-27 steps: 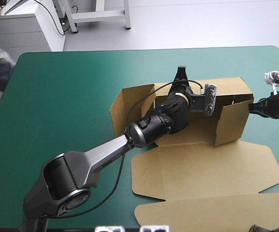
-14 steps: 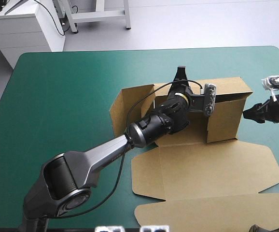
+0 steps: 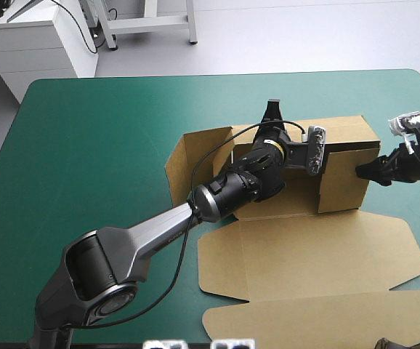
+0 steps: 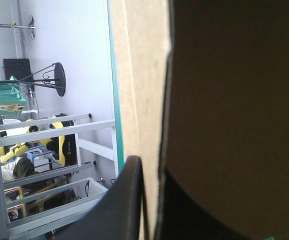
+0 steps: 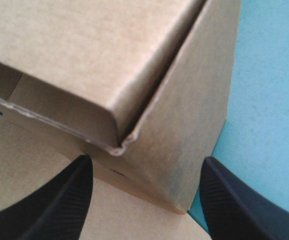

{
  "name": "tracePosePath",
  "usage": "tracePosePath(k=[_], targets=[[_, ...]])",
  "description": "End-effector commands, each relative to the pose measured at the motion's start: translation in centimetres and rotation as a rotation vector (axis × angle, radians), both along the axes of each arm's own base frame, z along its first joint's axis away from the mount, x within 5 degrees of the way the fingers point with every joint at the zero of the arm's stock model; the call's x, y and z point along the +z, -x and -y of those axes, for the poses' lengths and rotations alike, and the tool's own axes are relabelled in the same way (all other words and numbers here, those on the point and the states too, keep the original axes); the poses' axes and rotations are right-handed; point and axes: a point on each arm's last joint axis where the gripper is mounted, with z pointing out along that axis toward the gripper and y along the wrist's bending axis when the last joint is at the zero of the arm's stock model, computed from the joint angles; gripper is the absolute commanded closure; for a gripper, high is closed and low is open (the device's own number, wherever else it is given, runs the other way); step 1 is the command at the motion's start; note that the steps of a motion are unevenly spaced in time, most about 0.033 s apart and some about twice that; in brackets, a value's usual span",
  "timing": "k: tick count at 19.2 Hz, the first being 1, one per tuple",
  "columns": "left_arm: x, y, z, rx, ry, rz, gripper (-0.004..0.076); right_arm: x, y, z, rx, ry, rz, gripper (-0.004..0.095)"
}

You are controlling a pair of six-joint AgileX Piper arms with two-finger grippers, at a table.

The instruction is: Fold the box

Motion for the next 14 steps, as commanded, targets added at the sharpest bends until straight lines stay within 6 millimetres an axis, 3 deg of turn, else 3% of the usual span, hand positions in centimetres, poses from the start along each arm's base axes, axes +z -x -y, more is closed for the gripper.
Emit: tracePosePath(k=[1, 9, 11, 13, 14], targets=[[2.7, 1.1, -0.3, -0.035, 0.082, 0.025, 0.0732, 0.8, -0.8, -0.9, 0.044, -0.041, 0.084, 0.0328], [2.8, 1.1, -0.3, -0.044, 0.069, 0.038, 0.0732, -1.3, -3.2, -0.5, 0.056, -0.121, 0.136, 0.0339], [2.8, 1.1, -0.3, -0.054, 0.056, 0.045, 0.0732, -1.4, -3.7, -0.5, 0.067, -0.133, 0.182, 0.0417], [2.8, 1.1, -0.2, -0.056, 0.057, 0.046, 0.0732, -1.7, -4.0, -0.5, 0.061, -0.133, 0.183, 0.0633], [2.8, 1.1, -0.2, -0.056, 0.057, 0.046, 0.0732, -1.8, -3.9, -0.7, 0.070, -0.130, 0.170, 0.0821]])
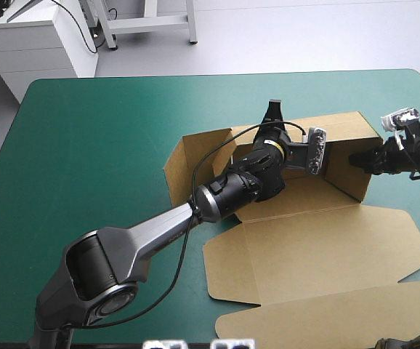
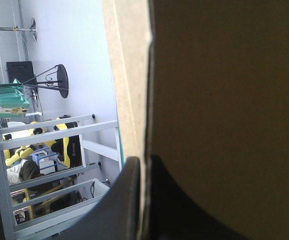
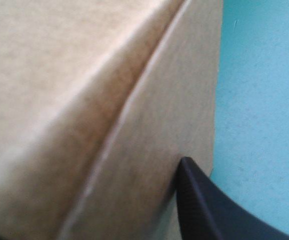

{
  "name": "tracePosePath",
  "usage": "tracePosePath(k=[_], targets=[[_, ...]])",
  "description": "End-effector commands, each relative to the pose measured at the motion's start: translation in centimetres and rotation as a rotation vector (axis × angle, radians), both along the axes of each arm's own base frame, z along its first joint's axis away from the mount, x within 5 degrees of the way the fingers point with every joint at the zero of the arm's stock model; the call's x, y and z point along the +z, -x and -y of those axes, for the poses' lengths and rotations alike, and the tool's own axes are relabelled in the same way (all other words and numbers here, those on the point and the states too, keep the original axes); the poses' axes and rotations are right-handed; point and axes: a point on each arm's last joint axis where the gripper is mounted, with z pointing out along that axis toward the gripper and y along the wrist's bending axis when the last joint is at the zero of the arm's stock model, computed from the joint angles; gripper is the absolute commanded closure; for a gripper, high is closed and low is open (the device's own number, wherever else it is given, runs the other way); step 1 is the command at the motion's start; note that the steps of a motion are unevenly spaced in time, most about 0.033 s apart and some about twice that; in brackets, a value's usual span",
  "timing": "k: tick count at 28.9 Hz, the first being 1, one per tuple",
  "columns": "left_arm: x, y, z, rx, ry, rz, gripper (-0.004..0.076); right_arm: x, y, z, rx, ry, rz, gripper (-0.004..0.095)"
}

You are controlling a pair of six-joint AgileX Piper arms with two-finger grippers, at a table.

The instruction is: Fold the box

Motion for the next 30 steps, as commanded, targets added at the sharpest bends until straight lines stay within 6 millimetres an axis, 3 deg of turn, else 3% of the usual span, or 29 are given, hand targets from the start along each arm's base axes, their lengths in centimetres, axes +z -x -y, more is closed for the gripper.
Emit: tracePosePath(k=[1, 8, 11, 14, 18, 21, 25, 30], targets=[[2.9, 1.2, -0.3, -0.042, 0.078, 0.031, 0.0732, 2.1, 0.1, -1.1, 0.022, -0.067, 0.066, 0.0903], [2.9, 1.2, -0.3, -0.038, 0.084, 0.029, 0.0732, 1.8, -0.3, -3.1, 0.049, -0.054, 0.020, 0.0904], [3.2, 1.1, -0.2, 0.006, 0.173, 0.015, 0.0716, 1.3, -0.7, -4.4, 0.032, -0.009, -0.040, 0.0904], [3.2, 1.1, -0.1, 0.006, 0.191, 0.017, 0.0606, 1.1, -1.0, -5.3, 0.008, 0.016, -0.064, 0.0904], [3.3, 1.1, 0.1, 0.016, 0.253, -0.007, 0.0348, 1.0, -1.4, -6.3, -0.030, 0.016, -0.083, 0.0904], [3.3, 1.1, 0.1, 0.042, 0.306, -0.030, 0.0211, 0.9, -1.5, -6.6, -0.049, 0.021, -0.094, 0.0904], [3.7, 1.6, 0.2, 0.062, 0.358, -0.054, 0.0195, 0.7, -1.4, -6.6, -0.063, 0.053, -0.118, 0.0904], [4.6, 3.9, 1.1, 0.028, 0.399, -0.069, 0.0195, 0.6, -1.4, -6.5, -0.083, 0.057, -0.129, 0.0904]])
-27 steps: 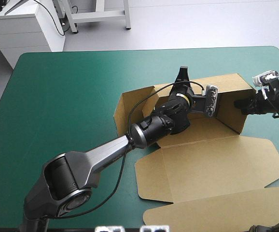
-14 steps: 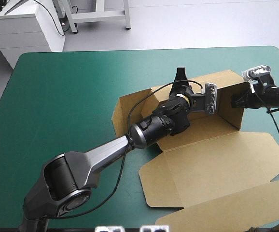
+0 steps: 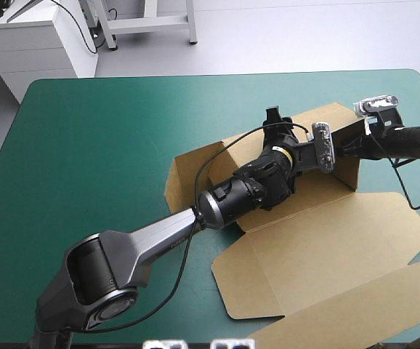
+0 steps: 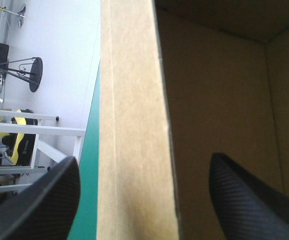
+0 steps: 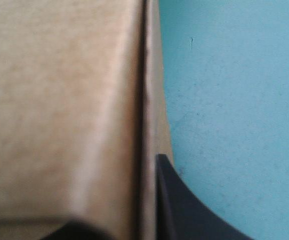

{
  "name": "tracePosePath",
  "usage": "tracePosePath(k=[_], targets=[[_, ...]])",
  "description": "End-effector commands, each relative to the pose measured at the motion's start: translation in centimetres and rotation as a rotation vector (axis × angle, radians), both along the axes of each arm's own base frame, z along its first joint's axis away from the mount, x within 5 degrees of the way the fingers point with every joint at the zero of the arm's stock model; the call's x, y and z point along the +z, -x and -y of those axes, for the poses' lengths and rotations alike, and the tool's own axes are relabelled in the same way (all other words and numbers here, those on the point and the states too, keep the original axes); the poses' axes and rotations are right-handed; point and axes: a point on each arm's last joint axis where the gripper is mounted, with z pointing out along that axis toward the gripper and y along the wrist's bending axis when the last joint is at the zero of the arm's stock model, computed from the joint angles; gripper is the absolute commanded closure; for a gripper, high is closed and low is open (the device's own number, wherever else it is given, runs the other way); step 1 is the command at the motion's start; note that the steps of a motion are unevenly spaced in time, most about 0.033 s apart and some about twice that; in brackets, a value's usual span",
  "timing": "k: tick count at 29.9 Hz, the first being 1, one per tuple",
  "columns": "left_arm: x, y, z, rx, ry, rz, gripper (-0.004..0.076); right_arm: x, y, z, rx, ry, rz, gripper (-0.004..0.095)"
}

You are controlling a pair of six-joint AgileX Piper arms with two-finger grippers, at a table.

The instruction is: Fold the box

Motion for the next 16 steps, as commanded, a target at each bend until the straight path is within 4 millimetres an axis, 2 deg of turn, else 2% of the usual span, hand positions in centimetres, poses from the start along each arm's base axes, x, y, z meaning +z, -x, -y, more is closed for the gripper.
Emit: tracePosePath(k=[1, 5, 10, 13, 16], targets=[[4.7, 2.7, -0.2, -0.061, 0.132, 0.066, 0.0195, 0.0, 1.0, -1.7, 0.074, -0.089, -0.102, 0.0904], [5.8, 5.0, 0.2, -0.097, 0.143, 0.065, 0.0195, 0.0, 0.9, -1.6, 0.052, -0.092, -0.107, 0.0904], [7.6, 7.4, -0.5, -0.105, 0.148, 0.061, 0.0214, -0.1, 1.0, -1.5, 0.042, -0.082, -0.116, 0.0904], [9.1, 8.3, -1.3, -0.102, 0.181, 0.058, 0.0315, -0.1, 1.0, -1.5, 0.033, -0.088, -0.127, 0.0904], [11.3, 8.8, -2.9, -0.091, 0.250, 0.064, 0.0533, -0.1, 1.0, -1.5, 0.026, -0.099, -0.137, 0.0904]])
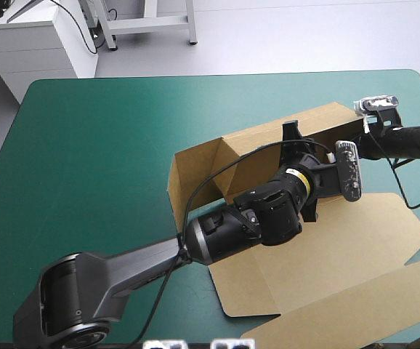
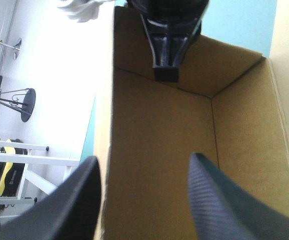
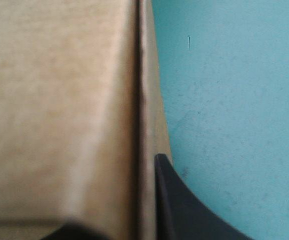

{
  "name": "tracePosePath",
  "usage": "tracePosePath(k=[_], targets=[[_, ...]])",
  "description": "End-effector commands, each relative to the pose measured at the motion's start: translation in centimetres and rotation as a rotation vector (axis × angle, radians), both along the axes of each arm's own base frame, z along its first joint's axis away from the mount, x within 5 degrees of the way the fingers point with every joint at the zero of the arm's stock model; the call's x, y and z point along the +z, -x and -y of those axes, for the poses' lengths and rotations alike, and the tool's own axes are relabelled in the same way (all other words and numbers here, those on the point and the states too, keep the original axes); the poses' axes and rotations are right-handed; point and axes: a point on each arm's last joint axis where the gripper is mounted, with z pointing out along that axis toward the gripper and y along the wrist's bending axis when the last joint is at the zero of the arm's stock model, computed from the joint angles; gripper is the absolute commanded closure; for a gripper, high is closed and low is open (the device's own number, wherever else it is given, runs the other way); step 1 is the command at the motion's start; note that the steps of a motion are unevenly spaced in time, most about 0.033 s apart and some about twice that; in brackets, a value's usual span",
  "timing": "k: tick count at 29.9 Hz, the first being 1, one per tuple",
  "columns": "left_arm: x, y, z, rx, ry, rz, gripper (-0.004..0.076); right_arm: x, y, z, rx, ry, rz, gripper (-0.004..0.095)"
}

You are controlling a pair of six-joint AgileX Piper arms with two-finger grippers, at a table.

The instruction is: Fold the box

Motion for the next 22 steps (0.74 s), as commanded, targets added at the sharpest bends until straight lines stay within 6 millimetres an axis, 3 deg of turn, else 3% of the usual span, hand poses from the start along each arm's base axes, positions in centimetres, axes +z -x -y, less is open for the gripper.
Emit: tracePosePath(k=[1, 2, 3, 9, 13, 22], targets=[[6.5, 1.1, -3.6, 0.004, 0.175, 0.073, 0.0629, -0.1, 1.2, -1.4, 0.077, -0.082, -0.117, 0.0904], [7.2, 1.1, -4.2, 0.009, 0.189, 0.082, 0.0708, -0.1, 1.2, -1.5, 0.081, -0.089, -0.122, 0.0904], [8.0, 1.1, -4.9, 0.015, 0.208, 0.088, 0.0726, 0.0, 1.2, -1.6, 0.083, -0.098, -0.126, 0.0904], [11.8, 0.2, -10.0, 0.101, 0.302, 0.116, 0.0730, 0.4, 1.1, -2.1, 0.063, -0.183, -0.118, 0.0904], [13.8, -1.8, -14.5, 0.217, 0.363, 0.118, 0.0730, 1.3, 0.8, -3.3, 0.074, -0.203, -0.108, 0.0904], [15.6, -7.2, -26.3, 0.548, 0.524, 0.023, 0.0730, 6.6, -0.2, -8.4, 0.056, -0.216, -0.080, 0.0904]])
